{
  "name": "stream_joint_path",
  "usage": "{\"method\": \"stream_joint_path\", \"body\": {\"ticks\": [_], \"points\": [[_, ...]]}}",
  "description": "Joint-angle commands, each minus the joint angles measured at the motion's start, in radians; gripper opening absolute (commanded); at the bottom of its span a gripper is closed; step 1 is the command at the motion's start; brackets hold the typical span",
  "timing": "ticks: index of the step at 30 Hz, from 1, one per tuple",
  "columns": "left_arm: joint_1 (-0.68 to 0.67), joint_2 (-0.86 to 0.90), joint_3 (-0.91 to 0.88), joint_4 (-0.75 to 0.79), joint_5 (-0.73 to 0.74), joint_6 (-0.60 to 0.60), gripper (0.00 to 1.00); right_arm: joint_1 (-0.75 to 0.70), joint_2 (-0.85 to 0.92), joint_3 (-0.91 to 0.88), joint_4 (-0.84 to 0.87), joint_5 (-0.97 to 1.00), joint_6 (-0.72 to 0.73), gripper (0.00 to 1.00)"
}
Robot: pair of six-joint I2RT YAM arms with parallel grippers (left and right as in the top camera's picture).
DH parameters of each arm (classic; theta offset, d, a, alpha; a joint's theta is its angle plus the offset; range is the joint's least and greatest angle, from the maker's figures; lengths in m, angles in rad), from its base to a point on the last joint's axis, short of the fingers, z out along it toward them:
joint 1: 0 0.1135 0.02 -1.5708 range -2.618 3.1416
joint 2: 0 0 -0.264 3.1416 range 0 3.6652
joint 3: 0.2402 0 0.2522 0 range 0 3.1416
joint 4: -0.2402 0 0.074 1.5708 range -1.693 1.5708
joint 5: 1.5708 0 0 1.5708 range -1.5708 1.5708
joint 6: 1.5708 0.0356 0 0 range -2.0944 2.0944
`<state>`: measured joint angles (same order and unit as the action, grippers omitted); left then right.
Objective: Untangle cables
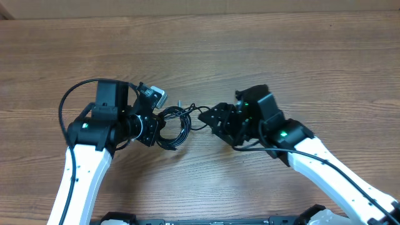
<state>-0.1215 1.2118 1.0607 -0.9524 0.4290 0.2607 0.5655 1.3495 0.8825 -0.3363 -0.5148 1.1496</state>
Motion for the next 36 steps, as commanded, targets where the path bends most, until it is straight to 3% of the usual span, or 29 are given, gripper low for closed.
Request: {"method": "stream_joint_path", "body": {"ticks": [1, 6, 10, 16, 25, 31, 36], "points": [[0.009, -0.062, 0.033, -0.014, 0.009, -0.003, 0.04, 0.036, 0.052, 0.005, 0.096, 0.056, 0.082, 0.67], [0.009, -0.068, 0.033, -0.055, 0.0, 0.024, 0.04, 0.053, 0.1, 0.005, 0.192, 0.093, 0.093, 0.66], [0.009, -0.068, 0.033, -0.061, -0.106, 0.019, 0.04, 0.052, 0.116, 0.005, 0.191, 0.103, 0.126, 0.65], [0.009, -0.068, 0.033, -0.05, -0.305, -0.113, 0.04, 0.053, 0.116, 0.005, 0.089, 0.103, 0.12, 0.65], [0.009, -0.067, 0.032, -0.044, -0.22, -0.096, 0.05, 0.053, 0.117, 0.005, 0.13, 0.042, 0.089, 0.73], [0.008, -0.067, 0.032, -0.045, -0.192, -0.081, 0.04, 0.053, 0.117, 0.005, 0.315, 0.036, 0.096, 0.69], [-0.024, -0.067, 0.032, -0.042, -0.132, -0.081, 0.04, 0.065, 0.118, 0.005, 0.359, 0.105, 0.1, 0.67]]}}
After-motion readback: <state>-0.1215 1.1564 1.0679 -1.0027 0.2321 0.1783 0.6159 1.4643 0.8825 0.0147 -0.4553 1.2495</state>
